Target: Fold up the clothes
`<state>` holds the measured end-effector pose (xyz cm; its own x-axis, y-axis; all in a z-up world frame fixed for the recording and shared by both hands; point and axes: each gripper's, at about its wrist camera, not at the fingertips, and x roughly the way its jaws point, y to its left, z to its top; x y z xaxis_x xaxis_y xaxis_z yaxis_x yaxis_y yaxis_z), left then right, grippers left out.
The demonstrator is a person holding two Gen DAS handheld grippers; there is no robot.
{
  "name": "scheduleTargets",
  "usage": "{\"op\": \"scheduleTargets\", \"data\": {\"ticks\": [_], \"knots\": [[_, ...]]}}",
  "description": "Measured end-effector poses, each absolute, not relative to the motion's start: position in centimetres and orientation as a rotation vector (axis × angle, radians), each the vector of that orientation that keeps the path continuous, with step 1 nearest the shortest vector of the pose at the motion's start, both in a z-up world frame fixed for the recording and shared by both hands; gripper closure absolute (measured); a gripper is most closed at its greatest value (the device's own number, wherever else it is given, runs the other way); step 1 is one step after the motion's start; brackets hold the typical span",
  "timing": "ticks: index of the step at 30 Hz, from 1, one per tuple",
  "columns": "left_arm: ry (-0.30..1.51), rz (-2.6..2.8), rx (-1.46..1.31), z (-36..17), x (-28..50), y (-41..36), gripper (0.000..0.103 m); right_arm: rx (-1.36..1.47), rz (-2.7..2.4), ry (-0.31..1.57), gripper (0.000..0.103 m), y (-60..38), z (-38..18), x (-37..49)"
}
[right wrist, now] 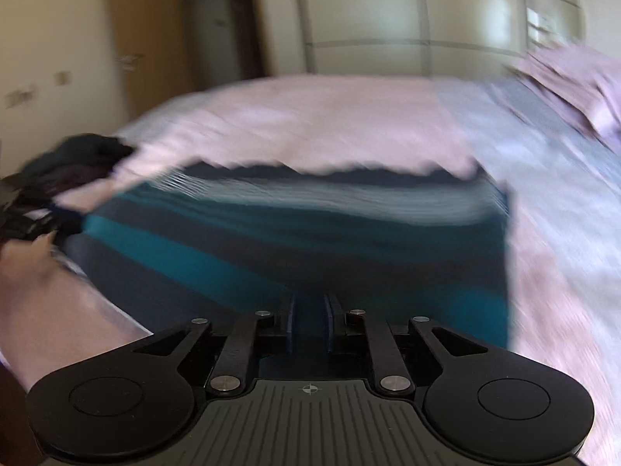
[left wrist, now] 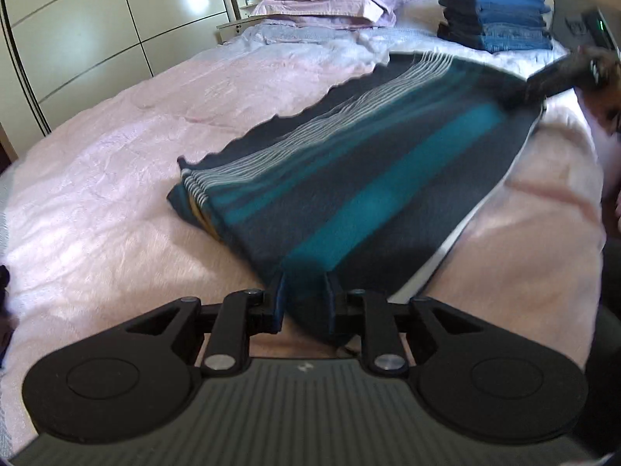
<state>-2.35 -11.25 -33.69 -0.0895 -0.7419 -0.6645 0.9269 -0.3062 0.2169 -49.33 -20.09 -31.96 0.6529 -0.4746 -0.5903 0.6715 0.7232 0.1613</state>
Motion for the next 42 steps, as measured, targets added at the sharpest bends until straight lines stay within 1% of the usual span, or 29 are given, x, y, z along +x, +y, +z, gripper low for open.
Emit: {"op": "scheduleTargets", "data": {"ticks": [2, 4, 5, 6, 7, 8, 9, 11, 13, 16, 18, 19, 20, 21, 23, 25, 27, 30, 31, 32, 34, 36, 37, 38, 39, 40, 42], "knots": [[0.291, -1.677, 0.821, -33.3, -2.2, -10.6, 0.082, 0.432, -0.694, 0.532, 0.090, -20.3, -31.9, -51.2], [0.194, -1.659, 0.843, -32.2, -2.8, -9.4, 0.076, 0.373, -0.737, 0.543, 0.089, -19.2, -30.6, -52.3], [0.120, -1.659, 0.870, -31.9, -3.6, -8.5, 0.070, 0.336, -0.755, 0.550, 0.085, -18.6, -29.9, -52.7], [0.044, -1.658, 0.897, -31.6, -4.4, -7.7, 0.064, 0.281, -0.765, 0.564, 0.078, -17.6, -29.3, -53.0], [-0.037, -1.665, 0.923, -31.6, -5.4, -6.7, 0.060, 0.215, -0.773, 0.585, 0.048, -16.5, -29.0, -53.1], [-0.117, -1.678, 0.952, -31.7, -6.5, -5.8, 0.051, 0.131, -0.778, 0.613, 0.018, -15.2, -28.9, -53.0], [-0.180, -1.692, 0.983, -32.1, -7.7, -5.1, 0.045, 0.048, -0.772, 0.640, 0.016, -13.9, -28.9, -52.8], [-0.302, -1.703, 1.065, -33.5, -10.0, -4.3, 0.042, -0.109, -0.726, 0.714, 0.016, -11.4, -29.9, -51.9], [-0.408, -1.685, 1.171, -35.6, -12.0, -4.3, 0.042, -0.265, -0.704, 0.803, 0.016, -9.7, -31.3, -50.3], [-0.448, -1.642, 1.237, -37.8, -12.9, -6.0, 0.044, -0.436, -0.682, 0.893, 0.016, -9.0, -33.6, -48.1], [-0.452, -1.610, 1.254, -38.5, -12.9, -7.3, 0.046, -0.510, -0.661, 0.921, 0.026, -9.4, -34.7, -46.7], [-0.454, -1.590, 1.260, -38.7, -12.7, -8.0, 0.048, -0.534, -0.650, 0.930, 0.039, -9.6, -35.1, -46.0], [-0.456, -1.571, 1.266, -38.9, -12.6, -8.7, 0.054, -0.532, -0.640, 0.930, 0.048, -10.1, -35.5, -45.4], [-0.453, -1.550, 1.285, -39.1, -12.2, -9.3, 0.064, -0.530, -0.631, 0.931, 0.049, -10.5, -35.8, -44.9], [-0.452, -1.528, 1.312, -39.5, -11.5, -10.2, 0.072, -0.564, -0.616, 0.954, 0.050, -11.4, -37.0, -44.4], [-0.459, -1.527, 1.328, -39.8, -10.9, -10.6, 0.072, -0.644, -0.607, 0.976, 0.051, -12.0, -38.0, -45.4], [-0.469, -1.530, 1.330, -39.8, -10.8, -10.4, 0.072, -0.695, -0.647, 1.009, 0.063, -13.1, -38.4, -47.7], [-0.467, -1.530, 1.325, -39.9, -10.7, -10.4, 0.072, -0.661, -0.746, 1.095, 0.063, -15.3, -39.0, -51.0], [-0.464, -1.530, 1.322, -40.0, -10.6, -10.4, 0.072, -0.644, -0.794, 1.128, 0.066, -15.9, -39.1, -51.9], [-0.471, -1.525, 1.320, -39.9, -10.7, -10.1, 0.071, -0.617, -0.836, 1.146, 0.066, -16.3, -39.0, -52.7], [-0.485, -1.516, 1.316, -39.8, -10.8, -9.5, 0.070, -0.608, -0.851, 1.125, 0.065, -15.5, -38.5, -53.5], [-0.519, -1.500, 1.318, -39.8, -11.0, -8.7, 0.065, -0.663, -0.811, 1.095, 0.064, -13.4, -38.2, -53.2], [-0.533, -1.497, 1.325, -39.8, -11.1, -8.5, 0.065, -0.686, -0.789, 1.075, 0.060, -12.4, -38.0, -52.9], [-0.547, -1.493, 1.331, -39.9, -11.1, -8.4, 0.064, -0.698, -0.762, 1.047, 0.052, -11.6, -37.9, -52.3], [-0.561, -1.490, 1.337, -39.9, -11.2, -8.2, 0.063, -0.711, -0.737, 1.020, 0.047, -10.9, -37.8, -51.7], [-0.571, -1.487, 1.343, -40.0, -11.2, -8.2, 0.062, -0.727, -0.711, 1.000, 0.039, -10.3, -37.8, -50.7], [-0.609, -1.476, 1.369, -40.3, -11.3, -8.5, 0.059, -0.768, -0.647, 0.979, 0.038, -9.4, -38.2, -48.1]]}}
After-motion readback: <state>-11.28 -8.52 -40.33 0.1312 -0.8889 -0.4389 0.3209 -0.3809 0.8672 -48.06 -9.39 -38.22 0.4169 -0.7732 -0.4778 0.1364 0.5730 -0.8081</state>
